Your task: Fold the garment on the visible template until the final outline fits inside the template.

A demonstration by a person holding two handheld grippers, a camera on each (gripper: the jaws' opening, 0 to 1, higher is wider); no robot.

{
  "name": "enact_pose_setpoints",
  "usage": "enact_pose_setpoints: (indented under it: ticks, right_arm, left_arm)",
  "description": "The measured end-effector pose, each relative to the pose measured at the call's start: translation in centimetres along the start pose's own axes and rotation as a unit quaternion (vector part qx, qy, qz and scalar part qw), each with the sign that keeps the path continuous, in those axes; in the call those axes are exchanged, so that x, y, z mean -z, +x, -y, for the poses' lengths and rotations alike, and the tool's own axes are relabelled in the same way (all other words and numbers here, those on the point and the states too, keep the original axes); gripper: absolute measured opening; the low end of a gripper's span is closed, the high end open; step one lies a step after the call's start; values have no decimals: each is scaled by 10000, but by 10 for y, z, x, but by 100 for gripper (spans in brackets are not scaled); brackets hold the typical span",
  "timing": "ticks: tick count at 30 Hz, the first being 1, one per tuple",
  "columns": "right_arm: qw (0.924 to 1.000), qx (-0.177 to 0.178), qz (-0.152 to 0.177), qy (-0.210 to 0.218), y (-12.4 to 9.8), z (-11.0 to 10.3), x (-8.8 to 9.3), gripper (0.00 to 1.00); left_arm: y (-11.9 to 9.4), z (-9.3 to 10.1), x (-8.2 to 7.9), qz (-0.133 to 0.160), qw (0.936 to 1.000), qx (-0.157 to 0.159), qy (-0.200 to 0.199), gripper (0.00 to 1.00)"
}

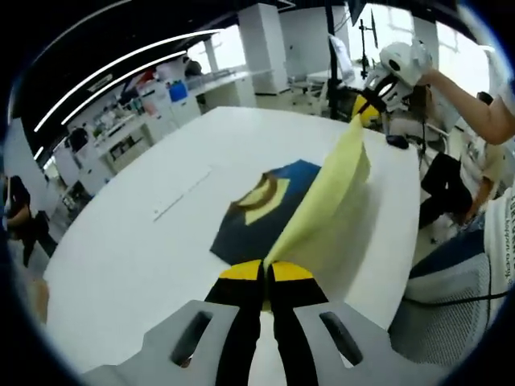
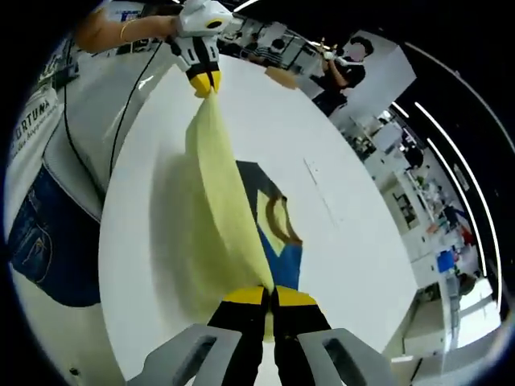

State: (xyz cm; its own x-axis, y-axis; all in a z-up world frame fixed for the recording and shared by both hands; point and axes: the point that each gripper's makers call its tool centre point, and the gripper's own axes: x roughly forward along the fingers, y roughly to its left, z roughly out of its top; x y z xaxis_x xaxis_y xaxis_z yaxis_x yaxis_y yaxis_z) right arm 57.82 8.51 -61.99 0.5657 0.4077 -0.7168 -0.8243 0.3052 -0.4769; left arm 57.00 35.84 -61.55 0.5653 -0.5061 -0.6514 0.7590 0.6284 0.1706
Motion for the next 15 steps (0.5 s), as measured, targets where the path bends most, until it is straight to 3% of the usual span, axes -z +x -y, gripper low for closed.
enact_pose_setpoints:
  ticks: [4,15]
  right_arm:
    - [9998,186,-11,-55,8,11,-1,0]
    - [9965,831,7,127,33,50,-4,0]
  left_arm:
    - [6,-15,-6,121,9996,-191,-153,0]
    - [30,-43,-13,131,9985,-527,-86,0]
